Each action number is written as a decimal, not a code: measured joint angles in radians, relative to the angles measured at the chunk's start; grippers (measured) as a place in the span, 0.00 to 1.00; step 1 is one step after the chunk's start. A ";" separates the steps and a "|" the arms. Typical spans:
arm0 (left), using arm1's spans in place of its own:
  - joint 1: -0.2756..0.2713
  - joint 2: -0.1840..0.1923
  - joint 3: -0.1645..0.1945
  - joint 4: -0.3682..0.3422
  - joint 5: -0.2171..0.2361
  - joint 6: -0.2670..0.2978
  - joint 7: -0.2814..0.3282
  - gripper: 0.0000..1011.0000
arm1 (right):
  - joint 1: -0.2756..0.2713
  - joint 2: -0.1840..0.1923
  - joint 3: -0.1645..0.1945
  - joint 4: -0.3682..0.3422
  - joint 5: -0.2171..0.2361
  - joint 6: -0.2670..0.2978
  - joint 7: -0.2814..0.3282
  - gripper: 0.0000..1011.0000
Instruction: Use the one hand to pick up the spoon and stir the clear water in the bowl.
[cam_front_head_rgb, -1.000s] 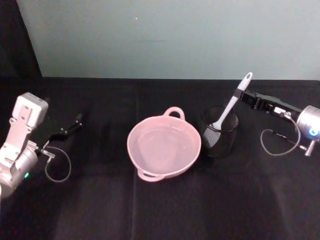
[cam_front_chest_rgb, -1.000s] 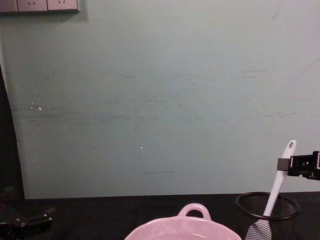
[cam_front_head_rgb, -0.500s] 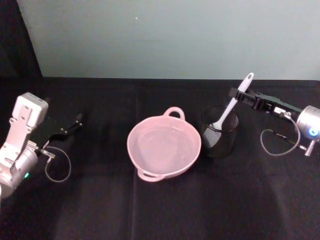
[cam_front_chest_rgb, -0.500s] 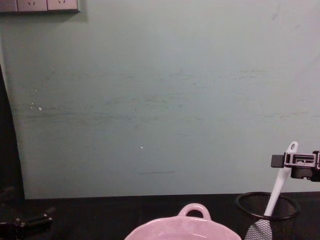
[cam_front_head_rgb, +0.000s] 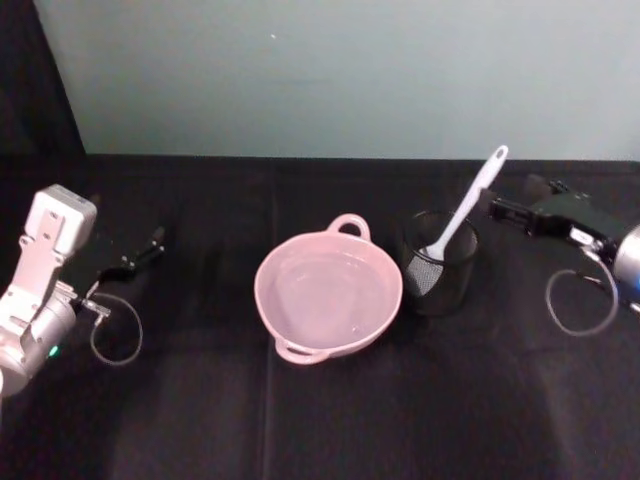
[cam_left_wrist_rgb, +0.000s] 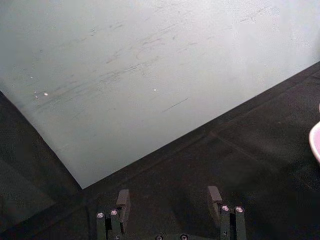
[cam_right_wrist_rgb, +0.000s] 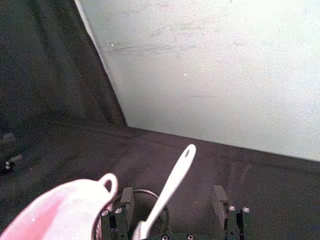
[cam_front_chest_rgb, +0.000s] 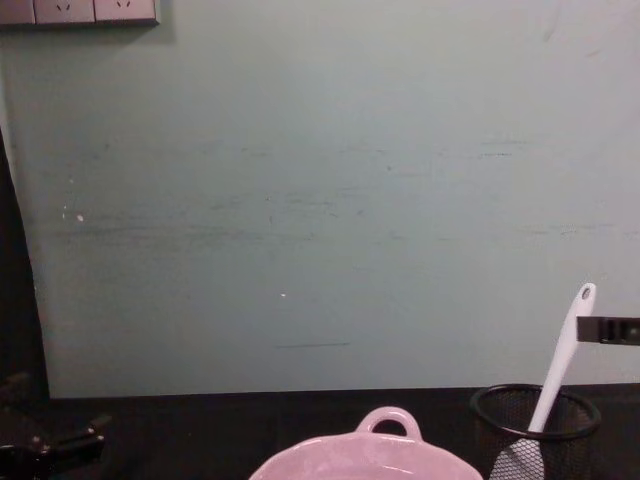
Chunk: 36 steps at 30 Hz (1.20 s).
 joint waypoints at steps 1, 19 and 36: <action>0.000 0.000 0.000 0.000 0.000 0.000 0.000 1.00 | -0.025 0.018 0.009 -0.033 -0.018 -0.016 -0.016 0.99; 0.000 0.000 0.000 0.000 0.000 0.000 0.000 1.00 | -0.282 0.040 0.173 -0.132 -0.186 -0.294 -0.213 0.99; 0.000 0.000 0.000 0.000 0.000 0.000 0.000 1.00 | -0.255 -0.012 0.188 -0.036 -0.237 -0.347 -0.221 0.99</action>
